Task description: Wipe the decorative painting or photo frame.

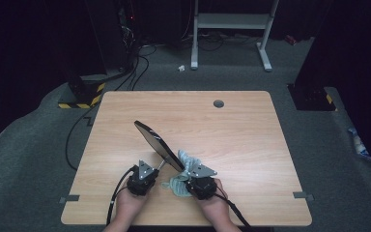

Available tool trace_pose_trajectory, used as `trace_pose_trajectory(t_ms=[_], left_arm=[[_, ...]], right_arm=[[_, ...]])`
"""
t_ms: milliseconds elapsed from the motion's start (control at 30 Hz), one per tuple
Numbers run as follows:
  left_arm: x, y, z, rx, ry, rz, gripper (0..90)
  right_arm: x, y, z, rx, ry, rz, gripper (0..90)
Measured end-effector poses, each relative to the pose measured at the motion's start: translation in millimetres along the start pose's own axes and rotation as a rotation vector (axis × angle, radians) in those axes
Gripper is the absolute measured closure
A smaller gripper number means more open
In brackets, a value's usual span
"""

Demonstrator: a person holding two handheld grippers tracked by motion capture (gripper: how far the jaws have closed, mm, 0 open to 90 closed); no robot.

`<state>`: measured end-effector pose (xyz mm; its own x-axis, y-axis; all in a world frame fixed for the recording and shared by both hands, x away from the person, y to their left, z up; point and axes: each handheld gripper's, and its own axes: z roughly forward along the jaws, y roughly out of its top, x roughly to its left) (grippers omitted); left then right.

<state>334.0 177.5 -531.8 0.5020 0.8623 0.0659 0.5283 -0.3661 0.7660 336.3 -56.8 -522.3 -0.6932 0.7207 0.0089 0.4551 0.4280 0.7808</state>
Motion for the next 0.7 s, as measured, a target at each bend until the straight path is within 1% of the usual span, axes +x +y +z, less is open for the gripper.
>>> trace_pose_trajectory(t_ms=[33,100,133,233,267,300,367,400,433,467,500,533,567,633,667,700], left_arm=[[0.3,0.0,0.0,0.0,-0.002,-0.003,87.8],[0.3,0.0,0.0,0.0,-0.003,-0.003,87.8],[0.3,0.0,-0.1,0.001,-0.005,0.0,87.9],[0.5,0.0,-0.1,0.001,-0.009,0.0,87.9],[0.5,0.0,-0.1,0.001,-0.009,0.0,87.9],[0.3,-0.1,0.0,0.001,-0.013,-0.004,87.9],[0.5,-0.1,0.0,0.001,-0.015,-0.006,87.8],[0.8,-0.1,0.0,0.0,-0.016,-0.006,87.8],[1.0,-0.1,0.0,0.0,-0.018,-0.007,87.7],[1.0,-0.1,0.0,0.0,-0.02,-0.008,87.6],[1.0,-0.1,-0.1,0.0,-0.02,-0.007,87.4],[1.0,-0.2,-0.1,0.0,-0.021,-0.006,87.4],[0.9,-0.2,-0.3,0.001,-0.022,-0.004,87.2],[1.2,-0.4,-0.4,0.001,-0.026,-0.004,87.0],[1.2,-0.4,-0.4,0.001,-0.026,-0.004,86.8],[1.5,-0.5,-0.8,0.001,-0.025,-0.001,86.0]], right_arm=[[-1.0,0.0,-2.7,-0.005,-0.001,-0.003,72.4],[-3.1,0.0,-11.9,-0.023,0.001,0.009,72.5],[-4.6,0.8,-23.6,-0.046,-0.004,0.004,72.4],[-4.8,2.3,-40.9,-0.073,-0.019,-0.033,72.4],[-4.8,2.3,-40.9,-0.073,-0.019,-0.033,72.4],[-5.5,2.4,-51.8,-0.097,-0.027,-0.052,72.3],[-8.6,1.8,-61.5,-0.122,-0.04,-0.058,72.2],[-8.6,1.8,-61.5,-0.122,-0.04,-0.058,72.2],[-11.0,1.5,-65.4,-0.133,-0.043,-0.049,72.2],[-14.7,1.2,-69.3,-0.14,-0.053,-0.05,72.0],[-22.3,0.1,-74.7,-0.141,-0.082,-0.054,71.8],[-22.3,0.1,-74.7,-0.141,-0.082,-0.054,71.8],[-32.9,-1.6,-79.6,-0.147,-0.107,-0.042,71.7],[-42.2,-3.5,-82.9,-0.143,-0.127,-0.034,71.4],[-42.2,-3.5,-82.9,-0.143,-0.127,-0.034,71.4],[-54.4,-7.5,-86.5,-0.14,-0.153,-0.028,71.1]])
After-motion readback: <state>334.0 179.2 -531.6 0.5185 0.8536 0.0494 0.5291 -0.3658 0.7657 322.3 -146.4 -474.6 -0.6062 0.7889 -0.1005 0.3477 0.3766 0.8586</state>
